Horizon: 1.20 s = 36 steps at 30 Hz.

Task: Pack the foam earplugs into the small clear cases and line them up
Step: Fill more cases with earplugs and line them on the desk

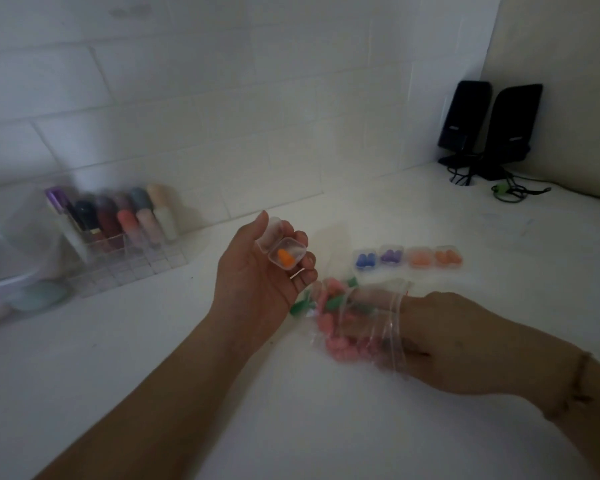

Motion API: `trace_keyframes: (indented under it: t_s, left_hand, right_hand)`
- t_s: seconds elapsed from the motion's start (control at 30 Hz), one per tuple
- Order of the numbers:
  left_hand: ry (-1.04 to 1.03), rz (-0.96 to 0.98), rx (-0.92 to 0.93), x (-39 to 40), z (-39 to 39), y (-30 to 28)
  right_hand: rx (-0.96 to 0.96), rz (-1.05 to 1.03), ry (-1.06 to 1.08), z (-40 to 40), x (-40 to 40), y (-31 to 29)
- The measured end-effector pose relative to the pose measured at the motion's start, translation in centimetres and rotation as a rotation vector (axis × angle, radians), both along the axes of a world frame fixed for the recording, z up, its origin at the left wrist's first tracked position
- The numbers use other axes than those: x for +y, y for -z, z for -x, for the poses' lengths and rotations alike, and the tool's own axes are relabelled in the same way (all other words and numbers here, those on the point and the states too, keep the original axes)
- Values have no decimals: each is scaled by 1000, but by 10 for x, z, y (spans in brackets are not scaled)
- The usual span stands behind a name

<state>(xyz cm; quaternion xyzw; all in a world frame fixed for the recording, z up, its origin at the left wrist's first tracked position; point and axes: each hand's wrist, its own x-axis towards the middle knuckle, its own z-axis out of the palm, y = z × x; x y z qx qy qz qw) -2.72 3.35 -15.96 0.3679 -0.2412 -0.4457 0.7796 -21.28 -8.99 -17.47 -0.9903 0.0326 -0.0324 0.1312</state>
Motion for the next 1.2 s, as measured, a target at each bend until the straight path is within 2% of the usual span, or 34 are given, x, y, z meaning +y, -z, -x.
trace_keyframes:
  t_s: [0.07,0.17,0.33,0.47,0.63,0.77,0.87,1.03,1.13,1.2]
  left_hand:
    - [7,-4,-20,0,-1,1]
    - [27,1,-26,0,-1,0]
    - [76,15,-19,2,0,0]
    - [68,-10,-13,1,0,1]
    - [57,-53,8,-2,2,4]
    - [49,-90,7,-4,2,6]
    - [39,-112,13,-6,3,7]
    - [39,-105,17,-6,4,7]
    - [44,-111,-16,-6,4,7]
    - [42,-114,-19,-6,4,6]
  right_hand:
    - [-41,-76,-37,2,-6,-3]
    - [-86,-37,-50,7,-13,-6]
    - [-151,-144,-4,7,-12,-13]
    - [-305,-178,46,3,-7,-4]
    - [-281,34,144,-5,1,9]
    - [-100,121,133,-6,2,11]
    - [-47,160,135,-10,6,8]
    - [-95,274,192,-18,13,7]
    - [-75,254,233,-19,14,14]
    - [-132,255,221,-18,13,15]
